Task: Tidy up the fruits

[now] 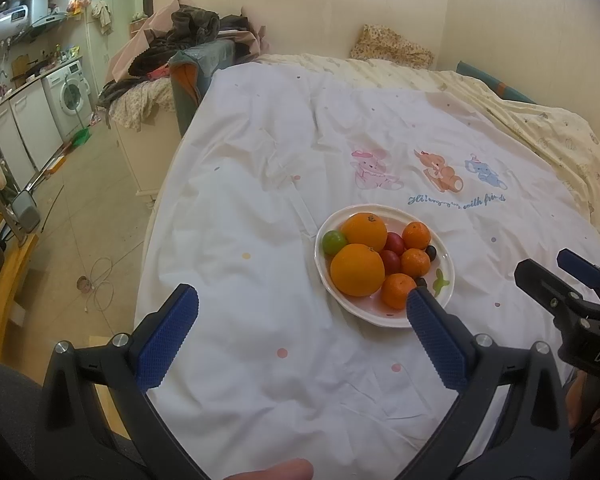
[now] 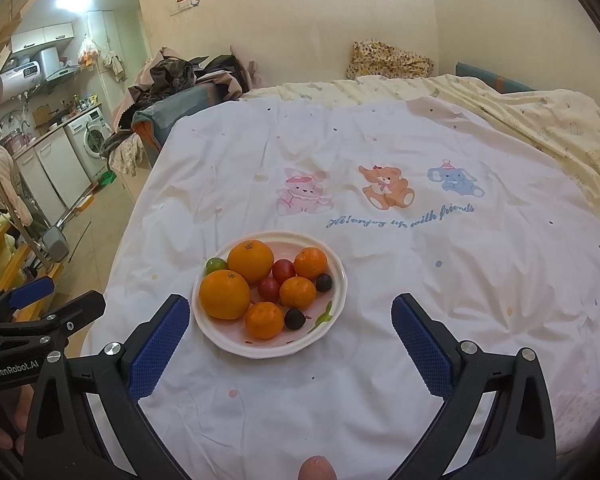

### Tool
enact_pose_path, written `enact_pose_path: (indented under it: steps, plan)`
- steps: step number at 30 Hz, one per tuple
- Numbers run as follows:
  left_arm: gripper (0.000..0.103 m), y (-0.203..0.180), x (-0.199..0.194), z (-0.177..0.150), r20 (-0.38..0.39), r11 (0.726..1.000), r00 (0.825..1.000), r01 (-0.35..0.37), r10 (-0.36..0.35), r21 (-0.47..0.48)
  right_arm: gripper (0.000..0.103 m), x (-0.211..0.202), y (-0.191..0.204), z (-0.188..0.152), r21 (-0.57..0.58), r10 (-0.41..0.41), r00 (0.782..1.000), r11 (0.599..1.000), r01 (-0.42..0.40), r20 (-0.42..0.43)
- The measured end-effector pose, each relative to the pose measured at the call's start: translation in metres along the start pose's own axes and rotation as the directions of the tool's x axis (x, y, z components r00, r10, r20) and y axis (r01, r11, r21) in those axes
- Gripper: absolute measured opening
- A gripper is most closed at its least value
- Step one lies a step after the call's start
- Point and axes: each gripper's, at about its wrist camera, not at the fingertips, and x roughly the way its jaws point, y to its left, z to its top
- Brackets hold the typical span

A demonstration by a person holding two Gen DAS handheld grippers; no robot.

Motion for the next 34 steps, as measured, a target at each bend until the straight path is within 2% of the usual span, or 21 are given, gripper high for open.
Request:
enact_pose_path:
  steps: [34]
  plan:
    - [0.103, -0.0034, -0.0026, 0.0025, 0.007, 1.0, 1.0, 0.008, -0.008, 0.001, 0.103, 0.0, 0.001, -0.0012, -0.001, -0.001, 1.0, 1.0, 0.001, 0.0]
